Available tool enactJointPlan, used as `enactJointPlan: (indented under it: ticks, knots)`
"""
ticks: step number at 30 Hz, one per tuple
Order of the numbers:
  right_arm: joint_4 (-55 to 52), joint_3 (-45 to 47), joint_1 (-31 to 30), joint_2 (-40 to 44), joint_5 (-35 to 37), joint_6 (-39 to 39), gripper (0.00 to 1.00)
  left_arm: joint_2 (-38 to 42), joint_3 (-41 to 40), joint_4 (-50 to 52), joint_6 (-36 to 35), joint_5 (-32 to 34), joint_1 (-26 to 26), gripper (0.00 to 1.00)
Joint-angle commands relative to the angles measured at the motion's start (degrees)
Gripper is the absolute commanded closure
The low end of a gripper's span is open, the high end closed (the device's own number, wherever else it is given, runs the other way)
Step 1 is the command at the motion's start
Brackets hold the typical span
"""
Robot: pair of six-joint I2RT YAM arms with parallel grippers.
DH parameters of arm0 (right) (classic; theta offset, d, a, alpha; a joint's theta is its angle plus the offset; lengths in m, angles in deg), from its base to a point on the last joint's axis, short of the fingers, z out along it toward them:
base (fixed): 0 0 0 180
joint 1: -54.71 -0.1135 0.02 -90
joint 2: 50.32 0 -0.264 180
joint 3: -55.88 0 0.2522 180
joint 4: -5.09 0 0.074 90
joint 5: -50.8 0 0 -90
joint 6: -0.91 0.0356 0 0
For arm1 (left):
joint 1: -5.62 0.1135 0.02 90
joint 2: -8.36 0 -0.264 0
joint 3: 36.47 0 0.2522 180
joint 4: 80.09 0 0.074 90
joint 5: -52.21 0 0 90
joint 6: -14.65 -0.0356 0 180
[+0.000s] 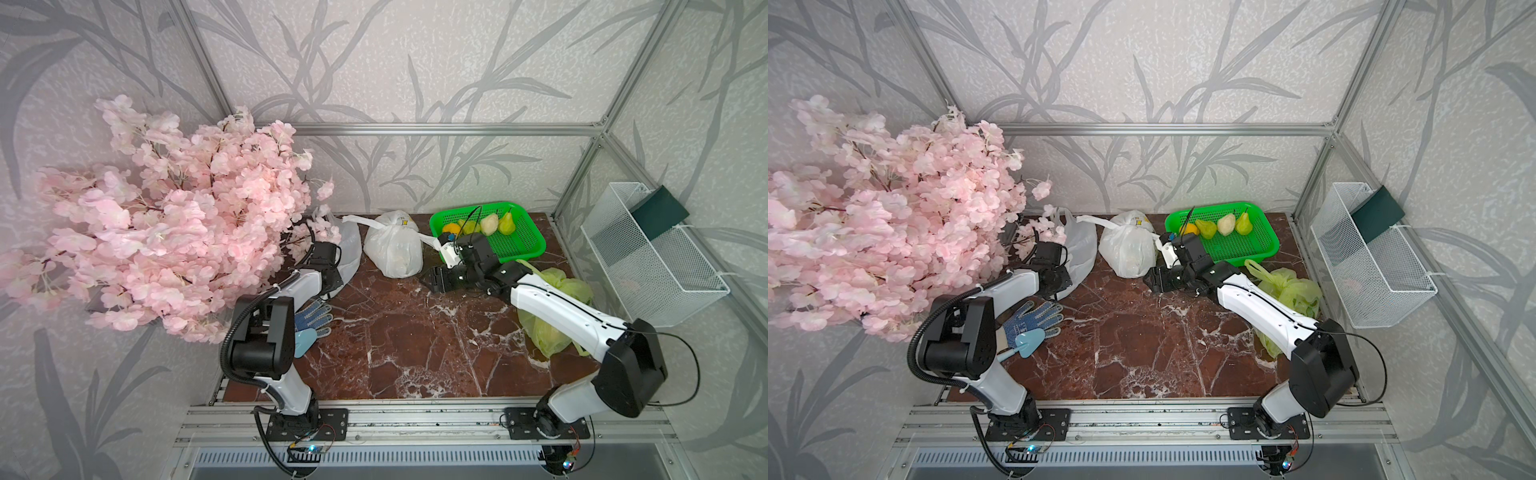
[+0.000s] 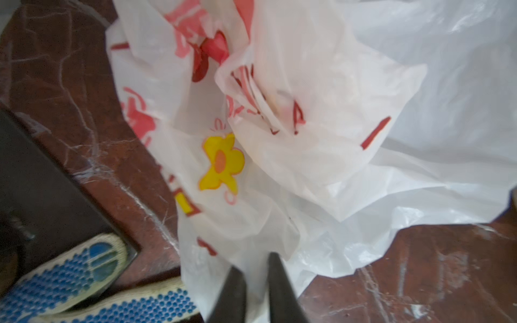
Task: Place the pears into plastic bags & tie knots
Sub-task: Pick up the plastic bag at the center of the board.
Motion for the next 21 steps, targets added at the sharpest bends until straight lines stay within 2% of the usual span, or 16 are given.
enactJointPlan:
  ticks: [1, 8, 12, 17, 21]
  knots:
    - [0.4, 1.4, 1.1, 4.3, 0.7, 0.4, 0.33, 5.3, 1.0, 0.3, -0.3, -1.7, -0.6, 1.00]
    - [-1.0, 1.3, 2.9, 5.7, 1.1, 0.0, 0.33, 20.2, 1.3, -0.1, -1.6, -7.1, -4.2, 1.00]
    - [-0.9, 0.9, 3.6, 6.1, 1.1, 0.7, 0.33, 24.2, 6.3, -0.3, -3.0, -8.0, -7.7, 1.00]
    - [-0.2, 1.4, 6.0, 7.5, 0.5, 2.8, 0.33, 27.8, 13.1, -3.1, -5.6, -7.2, -14.8, 1.00]
    - [0.1, 1.9, 8.4, 9.3, 0.8, 4.0, 0.33, 29.3, 14.3, -7.3, -6.3, -8.3, -20.9, 1.00]
